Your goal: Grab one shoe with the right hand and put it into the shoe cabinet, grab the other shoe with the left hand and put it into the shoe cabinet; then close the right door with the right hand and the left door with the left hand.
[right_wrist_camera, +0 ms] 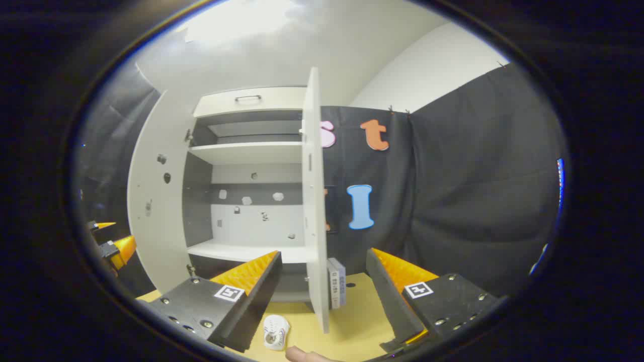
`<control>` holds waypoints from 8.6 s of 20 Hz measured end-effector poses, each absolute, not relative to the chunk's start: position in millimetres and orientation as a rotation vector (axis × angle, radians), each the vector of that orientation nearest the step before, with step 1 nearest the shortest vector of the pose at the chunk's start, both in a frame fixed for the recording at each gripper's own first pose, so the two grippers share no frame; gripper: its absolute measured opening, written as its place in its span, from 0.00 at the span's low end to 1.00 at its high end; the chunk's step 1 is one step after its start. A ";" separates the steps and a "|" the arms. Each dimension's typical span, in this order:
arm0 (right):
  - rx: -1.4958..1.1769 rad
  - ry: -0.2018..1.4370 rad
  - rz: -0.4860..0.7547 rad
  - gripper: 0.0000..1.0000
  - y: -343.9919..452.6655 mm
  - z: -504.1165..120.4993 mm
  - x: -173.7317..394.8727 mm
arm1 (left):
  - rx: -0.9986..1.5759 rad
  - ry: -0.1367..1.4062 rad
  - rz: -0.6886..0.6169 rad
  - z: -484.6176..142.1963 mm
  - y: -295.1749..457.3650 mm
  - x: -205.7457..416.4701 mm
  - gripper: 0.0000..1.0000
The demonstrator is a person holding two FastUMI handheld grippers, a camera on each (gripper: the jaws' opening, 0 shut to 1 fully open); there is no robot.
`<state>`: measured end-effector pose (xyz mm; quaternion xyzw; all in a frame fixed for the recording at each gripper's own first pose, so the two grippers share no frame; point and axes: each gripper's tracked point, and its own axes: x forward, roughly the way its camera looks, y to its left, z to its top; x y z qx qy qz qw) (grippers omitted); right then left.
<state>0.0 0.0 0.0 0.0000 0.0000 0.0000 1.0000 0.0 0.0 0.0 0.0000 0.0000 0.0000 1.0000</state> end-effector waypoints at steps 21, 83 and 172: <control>0.039 0.039 0.041 0.97 27.4 -52.1 -0.6 | -0.128 0.007 -0.141 -3.5 -37.9 -19.3 0.98; 0.259 0.512 0.361 0.00 168.8 -458.6 107.5 | -0.204 0.131 -0.206 -132.8 -50.6 -7.2 0.99; 0.081 0.074 0.161 0.99 78.4 -191.2 29.0 | -0.250 0.905 -0.259 -427.6 -130.5 52.3 0.06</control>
